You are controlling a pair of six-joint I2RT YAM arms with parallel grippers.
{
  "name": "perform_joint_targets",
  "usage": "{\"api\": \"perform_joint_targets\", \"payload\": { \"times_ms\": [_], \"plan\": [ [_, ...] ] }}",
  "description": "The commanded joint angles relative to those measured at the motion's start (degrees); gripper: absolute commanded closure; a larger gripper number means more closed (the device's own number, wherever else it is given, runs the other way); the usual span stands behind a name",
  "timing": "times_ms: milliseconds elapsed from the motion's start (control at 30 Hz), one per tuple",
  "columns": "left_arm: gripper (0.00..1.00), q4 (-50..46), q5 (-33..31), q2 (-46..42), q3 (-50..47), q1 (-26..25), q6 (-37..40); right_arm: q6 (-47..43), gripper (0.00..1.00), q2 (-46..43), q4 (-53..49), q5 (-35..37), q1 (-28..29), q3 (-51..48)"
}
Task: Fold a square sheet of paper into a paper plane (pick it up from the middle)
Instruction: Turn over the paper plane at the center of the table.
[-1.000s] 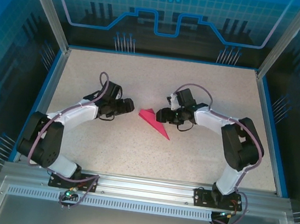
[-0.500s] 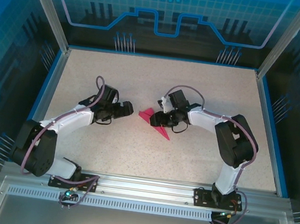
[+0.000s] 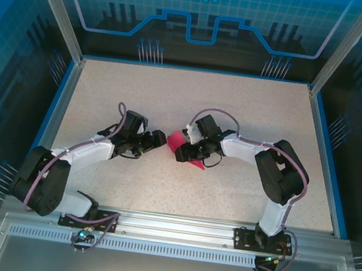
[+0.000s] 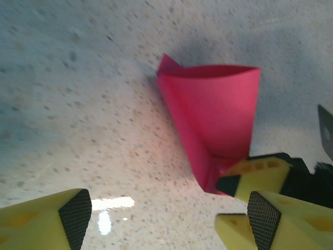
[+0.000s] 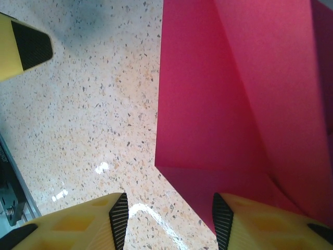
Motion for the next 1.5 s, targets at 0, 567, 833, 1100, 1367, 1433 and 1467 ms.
{"api": "perform_joint_targets", "payload": {
  "times_ms": [0, 567, 833, 1100, 1367, 1433, 1467],
  "plan": [
    [0.32, 7.7, 3.9, 2.8, -1.4, -3.1, -5.3, -0.4, 0.52, -0.3, 0.9, 0.0, 0.6, -0.7],
    [0.65, 15.1, 5.7, 15.6, 1.8, -7.0, -8.5, -0.1, 0.74, -0.9, 0.3, 1.1, 0.6, -0.9],
    [0.74, 14.3, 5.0, 18.2, 2.9, -7.2, -8.0, -0.2, 0.75, -2.8, 0.1, 1.0, 0.6, -1.5],
    [0.85, 9.3, 2.9, 20.0, 4.1, -7.2, -6.2, 1.8, 0.72, -12.4, 0.7, 8.0, 0.4, -4.8],
    [0.87, 7.9, 2.3, 20.3, 4.0, -7.2, -5.4, -3.4, 0.57, -11.4, -5.4, 18.7, 1.4, -1.5],
    [0.87, 7.7, 2.2, 20.2, 4.1, -7.2, -5.4, -5.2, 0.54, -9.5, -6.5, 19.1, 1.8, -0.1],
    [0.87, 7.6, 2.2, 20.3, 4.1, -7.2, -5.3, -6.2, 0.51, -8.5, -7.0, 18.9, 2.0, 0.8]
  ]
}}
